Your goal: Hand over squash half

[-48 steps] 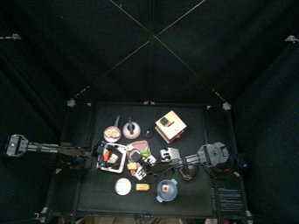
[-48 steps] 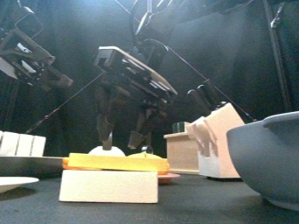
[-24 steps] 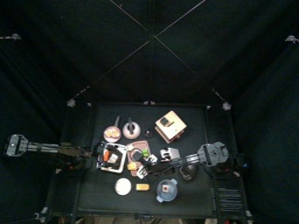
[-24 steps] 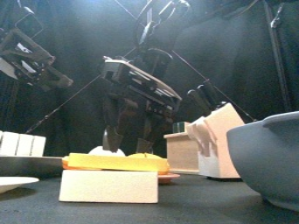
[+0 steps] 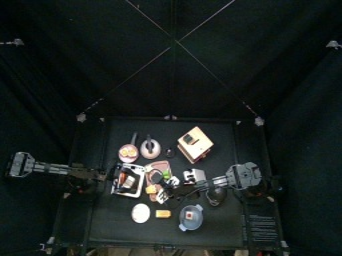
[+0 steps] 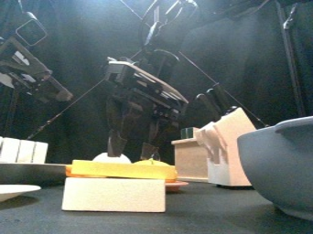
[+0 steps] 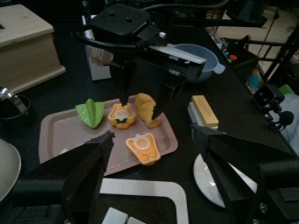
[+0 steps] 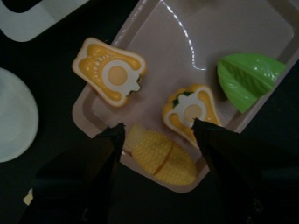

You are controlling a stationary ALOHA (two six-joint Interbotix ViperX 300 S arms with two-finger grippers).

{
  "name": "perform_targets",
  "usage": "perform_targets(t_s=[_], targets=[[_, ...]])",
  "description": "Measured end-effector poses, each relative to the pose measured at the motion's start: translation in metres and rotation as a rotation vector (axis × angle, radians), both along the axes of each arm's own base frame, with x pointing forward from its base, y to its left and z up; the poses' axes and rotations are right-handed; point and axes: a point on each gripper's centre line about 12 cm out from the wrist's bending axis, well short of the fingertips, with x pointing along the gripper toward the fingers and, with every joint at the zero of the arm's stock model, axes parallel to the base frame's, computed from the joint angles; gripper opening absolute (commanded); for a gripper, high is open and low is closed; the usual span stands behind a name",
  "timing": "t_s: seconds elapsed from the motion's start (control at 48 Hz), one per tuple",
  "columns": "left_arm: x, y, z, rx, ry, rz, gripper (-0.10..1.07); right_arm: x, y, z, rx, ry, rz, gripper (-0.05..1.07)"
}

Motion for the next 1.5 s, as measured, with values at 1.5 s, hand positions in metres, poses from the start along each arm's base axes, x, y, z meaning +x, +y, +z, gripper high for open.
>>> perform_targets(t_s=[1.5], targets=[[0.073, -0.01, -0.041, 0.059, 0.438, 0.052, 1.03, -0.072, -0.061, 0.092, -0.088, -0.292, 0.034, 0.95]])
